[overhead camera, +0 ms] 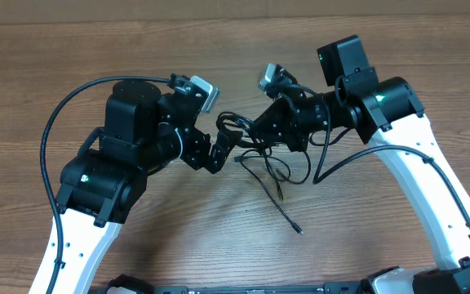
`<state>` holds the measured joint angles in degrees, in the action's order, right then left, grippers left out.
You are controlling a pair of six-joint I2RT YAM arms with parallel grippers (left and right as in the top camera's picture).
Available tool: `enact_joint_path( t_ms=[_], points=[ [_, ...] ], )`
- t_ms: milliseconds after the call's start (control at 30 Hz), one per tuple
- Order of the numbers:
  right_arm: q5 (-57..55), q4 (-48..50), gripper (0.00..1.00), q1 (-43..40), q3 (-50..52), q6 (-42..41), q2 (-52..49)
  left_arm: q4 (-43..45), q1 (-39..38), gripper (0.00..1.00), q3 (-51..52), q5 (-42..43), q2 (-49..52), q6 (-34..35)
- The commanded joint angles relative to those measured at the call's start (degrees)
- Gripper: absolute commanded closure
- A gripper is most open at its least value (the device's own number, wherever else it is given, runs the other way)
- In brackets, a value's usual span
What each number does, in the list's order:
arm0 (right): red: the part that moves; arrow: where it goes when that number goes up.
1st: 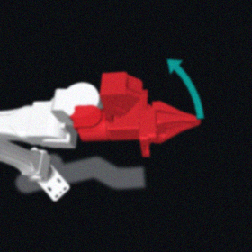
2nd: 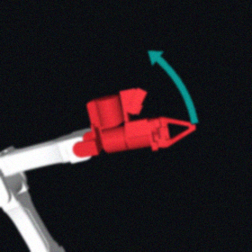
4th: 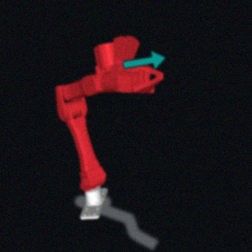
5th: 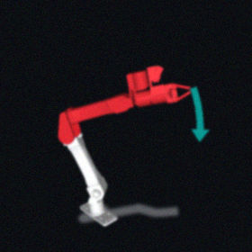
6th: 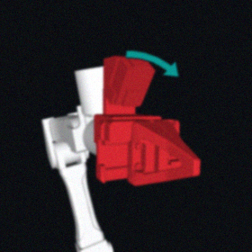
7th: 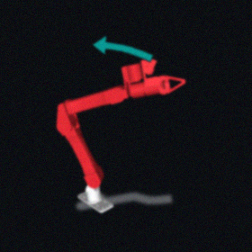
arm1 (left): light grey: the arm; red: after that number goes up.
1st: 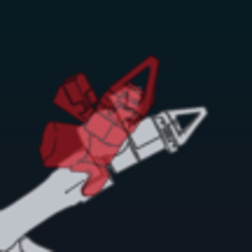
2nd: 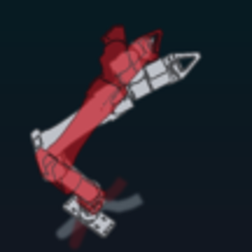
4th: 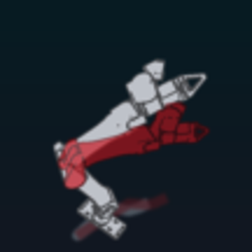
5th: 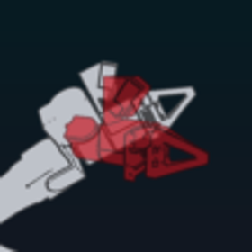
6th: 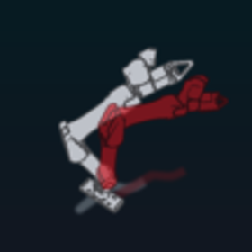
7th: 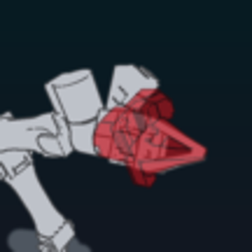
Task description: Untangle cables
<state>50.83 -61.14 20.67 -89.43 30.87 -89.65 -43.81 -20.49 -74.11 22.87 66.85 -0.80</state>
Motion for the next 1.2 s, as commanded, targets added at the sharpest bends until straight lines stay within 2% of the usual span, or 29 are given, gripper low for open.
enact_joint_path(
  t_ms=[0,267,433,567,700,733,767,900,967,1000,1167],
  points=[
    [1.8,1.5,0.96,-1.2,0.3,-8.0,0.0,-0.9,0.2,0.00,-1.4,-2.4,-1.0,6.4],
    [2.0,6.9,0.96,-1.8,0.3,-19.1,0.0,-5.0,0.2,0.00,-1.4,-3.5,-1.0,15.2],
    [2.3,7.0,0.96,-1.8,0.3,-19.1,0.1,-5.6,0.3,0.00,-1.4,-7.0,-1.0,18.5],
    [2.5,6.8,0.96,-2.0,0.3,-19.1,0.1,-5.7,2.2,0.00,-1.4,-10.1,-1.0,24.0],
    [3.5,6.7,0.96,-2.1,0.3,-18.3,0.1,-5.7,5.5,0.00,-1.4,-10.0,-1.0,26.6],
    [4.0,6.3,0.96,-2.1,0.3,-15.7,0.1,-5.5,7.0,0.01,-1.4,-8.9,-1.0,26.5],
    [4.9,5.9,0.96,-2.1,0.3,-13.5,0.1,-5.3,8.0,0.01,-1.4,-7.9,-1.0,26.2],
    [10.4,0.8,0.96,-2.1,0.3,1.8,0.1,-3.0,12.8,0.00,-1.4,1.2,-1.0,17.6],
    [10.9,-1.0,0.96,-2.0,0.3,5.0,0.1,-2.1,14.1,0.00,-1.4,5.5,-1.0,13.2],
    [11.8,-2.1,0.96,-2.0,0.3,7.0,0.1,-1.6,15.0,0.00,-1.4,9.3,-1.0,8.2],
    [18.0,-4.0,0.96,-1.9,0.3,12.5,0.1,-2.8,14.8,0.00,-1.4,14.6,-0.2,-4.7]
  ],
)
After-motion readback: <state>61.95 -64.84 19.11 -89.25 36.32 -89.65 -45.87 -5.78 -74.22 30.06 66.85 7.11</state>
